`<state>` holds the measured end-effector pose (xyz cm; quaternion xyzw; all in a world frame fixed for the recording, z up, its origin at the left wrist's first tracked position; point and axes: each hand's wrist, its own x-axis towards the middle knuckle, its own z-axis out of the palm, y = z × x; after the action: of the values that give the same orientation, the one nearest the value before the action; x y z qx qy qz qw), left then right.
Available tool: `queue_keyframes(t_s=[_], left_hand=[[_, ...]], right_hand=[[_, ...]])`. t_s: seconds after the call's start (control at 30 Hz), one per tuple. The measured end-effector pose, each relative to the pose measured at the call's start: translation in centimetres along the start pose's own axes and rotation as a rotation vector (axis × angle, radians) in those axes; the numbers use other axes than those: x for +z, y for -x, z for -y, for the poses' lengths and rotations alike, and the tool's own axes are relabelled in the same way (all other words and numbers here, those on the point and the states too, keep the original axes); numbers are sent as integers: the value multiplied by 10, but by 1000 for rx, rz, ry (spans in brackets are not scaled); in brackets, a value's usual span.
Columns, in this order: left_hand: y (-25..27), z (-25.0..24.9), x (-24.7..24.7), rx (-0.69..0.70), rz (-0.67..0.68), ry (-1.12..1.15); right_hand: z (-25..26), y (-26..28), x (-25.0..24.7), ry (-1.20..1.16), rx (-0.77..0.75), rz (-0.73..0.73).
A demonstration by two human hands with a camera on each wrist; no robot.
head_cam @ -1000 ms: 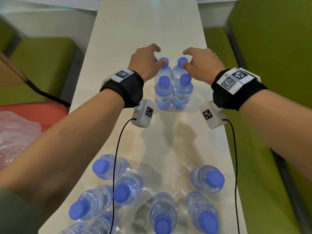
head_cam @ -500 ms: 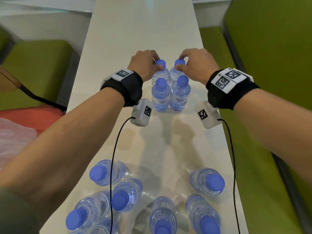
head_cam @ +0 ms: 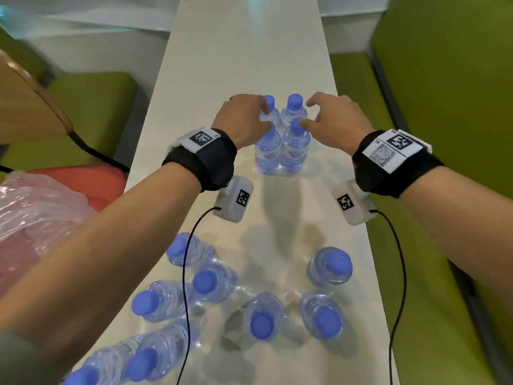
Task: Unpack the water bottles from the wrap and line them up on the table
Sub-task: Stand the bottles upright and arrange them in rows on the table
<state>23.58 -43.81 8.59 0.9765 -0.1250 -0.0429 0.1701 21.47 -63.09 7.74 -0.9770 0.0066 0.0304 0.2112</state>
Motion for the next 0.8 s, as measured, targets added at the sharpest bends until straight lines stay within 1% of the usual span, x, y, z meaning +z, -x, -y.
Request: queue_keyframes(t_s=[0.17, 0.23, 0.37, 0.47, 0.57, 0.7, 0.77, 0.8], left_hand=[[56, -31, -4, 59, 55, -11], [82, -43, -5, 87, 99, -7], [131, -61, -4, 129, 234, -22], [162, -76, 0, 173, 295, -84], [191, -93, 7, 216, 371, -134], [224, -109, 20, 280, 525, -165], [239, -112, 32, 305, 561, -196], [246, -113, 39, 316, 554, -208]], right_hand=[[7, 56, -14, 52, -70, 109], [11, 82, -16, 104, -108, 187], [18, 131, -12, 255, -209, 395], [19, 158, -6, 323, -235, 496], [18, 177, -9, 362, -235, 549], [14, 195, -12, 400, -262, 590], [11, 201, -8, 433, -260, 575], [9, 203, -5, 447, -257, 568]])
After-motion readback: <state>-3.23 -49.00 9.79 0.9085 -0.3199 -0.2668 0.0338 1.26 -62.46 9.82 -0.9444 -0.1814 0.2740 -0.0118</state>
